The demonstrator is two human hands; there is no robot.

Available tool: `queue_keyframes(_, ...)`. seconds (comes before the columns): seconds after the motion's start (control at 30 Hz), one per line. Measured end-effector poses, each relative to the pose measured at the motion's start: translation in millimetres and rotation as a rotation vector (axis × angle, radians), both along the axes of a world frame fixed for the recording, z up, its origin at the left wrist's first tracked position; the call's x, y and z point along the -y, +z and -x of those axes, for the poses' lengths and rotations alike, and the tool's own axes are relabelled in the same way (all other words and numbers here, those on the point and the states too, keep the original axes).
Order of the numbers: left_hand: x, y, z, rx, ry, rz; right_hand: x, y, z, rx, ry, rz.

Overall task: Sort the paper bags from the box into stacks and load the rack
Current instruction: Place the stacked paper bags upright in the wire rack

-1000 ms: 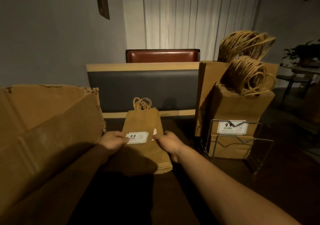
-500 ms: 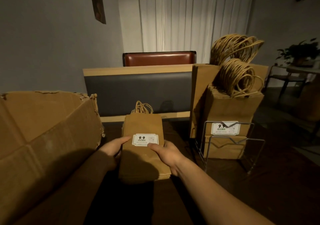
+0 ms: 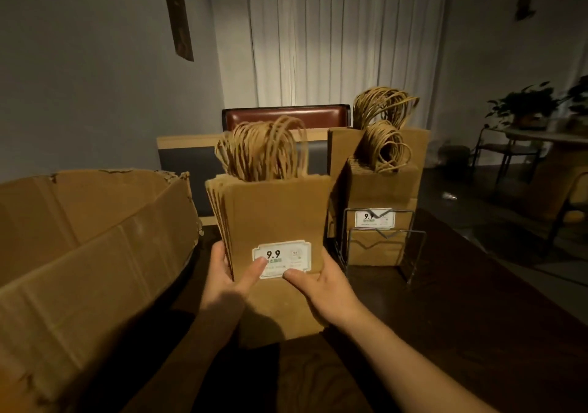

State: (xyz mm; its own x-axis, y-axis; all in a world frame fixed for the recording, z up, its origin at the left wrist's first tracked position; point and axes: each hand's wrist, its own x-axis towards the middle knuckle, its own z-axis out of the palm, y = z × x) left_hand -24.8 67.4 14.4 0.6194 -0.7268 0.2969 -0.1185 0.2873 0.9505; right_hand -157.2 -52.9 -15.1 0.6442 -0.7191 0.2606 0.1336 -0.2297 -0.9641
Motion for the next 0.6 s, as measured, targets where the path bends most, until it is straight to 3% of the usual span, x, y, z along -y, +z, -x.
queue_keyframes(0.13, -17.4, -18.2, 38.6, 0.207, 0.169, -0.061, -16.5, -20.8, 29.5, -0.051, -0.022, 0.046)
queue_keyframes(0.23, -25.7, -41.1, 44.6, 0.003, -0.012, -0.342, -23.6, -33.0, 39.3, -0.096, 0.028, -0.076)
queue_keyframes(0.27, -25.8, -45.9, 42.6, 0.011, -0.039, -0.372, -23.5, -34.4, 39.1, -0.088, 0.033, -0.106)
queue_keyframes(0.37, -16.3, -49.0, 37.3, 0.114, 0.043, -0.349, -22.8, -34.7, 31.7, -0.048, -0.036, -0.072)
queue_keyframes(0.47, -15.0, -50.5, 24.5, 0.058, 0.021, -0.197, -21.7, -39.6, 23.6, -0.014, -0.096, -0.017)
queue_keyframes(0.6, -20.1, -55.7, 7.4, 0.105, -0.143, -0.266, -7.6, -35.8, 31.3, -0.139, 0.097, 0.039)
